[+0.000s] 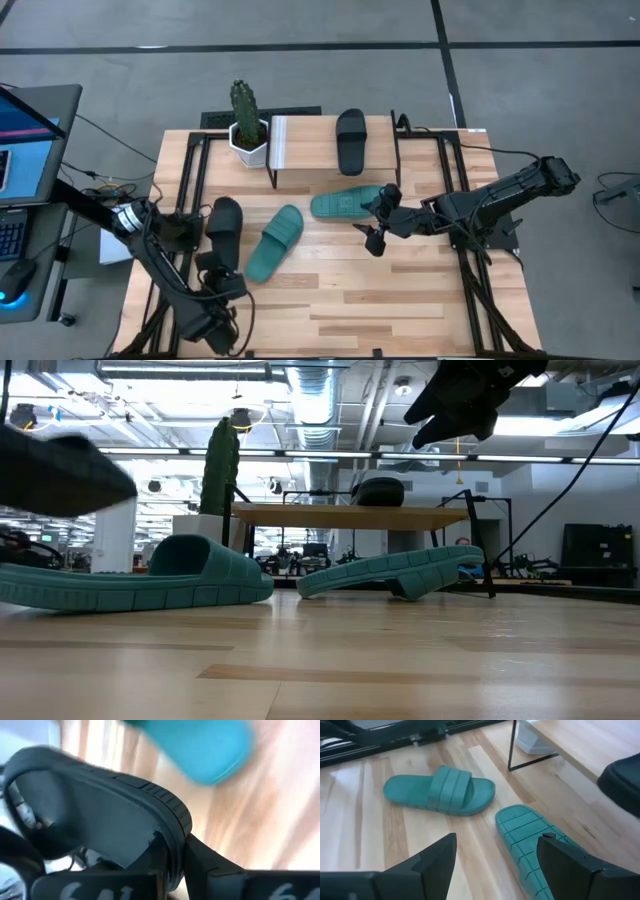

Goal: Pick and place slides into the shelf
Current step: Put the black slipper on the shelf

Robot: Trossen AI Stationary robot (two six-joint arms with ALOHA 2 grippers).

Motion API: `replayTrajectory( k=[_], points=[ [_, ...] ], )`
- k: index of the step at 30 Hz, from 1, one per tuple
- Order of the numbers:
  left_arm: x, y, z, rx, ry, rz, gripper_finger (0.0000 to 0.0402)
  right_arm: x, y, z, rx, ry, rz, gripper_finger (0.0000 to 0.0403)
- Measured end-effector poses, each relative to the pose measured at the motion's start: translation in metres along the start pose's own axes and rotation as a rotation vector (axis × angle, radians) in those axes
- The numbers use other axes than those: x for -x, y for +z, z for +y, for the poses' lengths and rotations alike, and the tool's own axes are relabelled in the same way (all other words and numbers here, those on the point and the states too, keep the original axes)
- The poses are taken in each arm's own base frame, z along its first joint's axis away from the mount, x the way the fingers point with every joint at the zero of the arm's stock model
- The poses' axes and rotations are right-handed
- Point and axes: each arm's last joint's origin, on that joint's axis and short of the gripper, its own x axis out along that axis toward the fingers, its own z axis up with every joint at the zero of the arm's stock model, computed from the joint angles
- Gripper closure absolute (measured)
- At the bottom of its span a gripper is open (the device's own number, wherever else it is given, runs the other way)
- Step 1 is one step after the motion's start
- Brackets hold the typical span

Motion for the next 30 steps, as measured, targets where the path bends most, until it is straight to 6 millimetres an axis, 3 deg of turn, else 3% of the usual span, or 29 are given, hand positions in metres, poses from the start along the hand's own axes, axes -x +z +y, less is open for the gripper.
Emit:
replayTrajectory(
  k=[4,13,21,30],
  points=[
    [0.017,0.008,0.0,-0.02,-0.057,-0.073,0.0386,0.0,0.001,-0.001,0.015,-0.036,-0.016,0.0143],
    [0.015,0.051,0.015,-0.081,0.029,-0.214,0.0386,0.026,0.014,-0.013,-0.003,-0.112,-0.142,0.0143],
    [0.009,0.112,0.055,-0.101,0.134,-0.269,0.0388,0.074,0.029,-0.038,0.013,-0.181,-0.312,0.0143],
    [0.032,0.181,0.109,0.234,0.074,-0.468,0.0388,0.106,0.038,-0.056,0.129,-0.33,-0.397,0.0143]
  ],
)
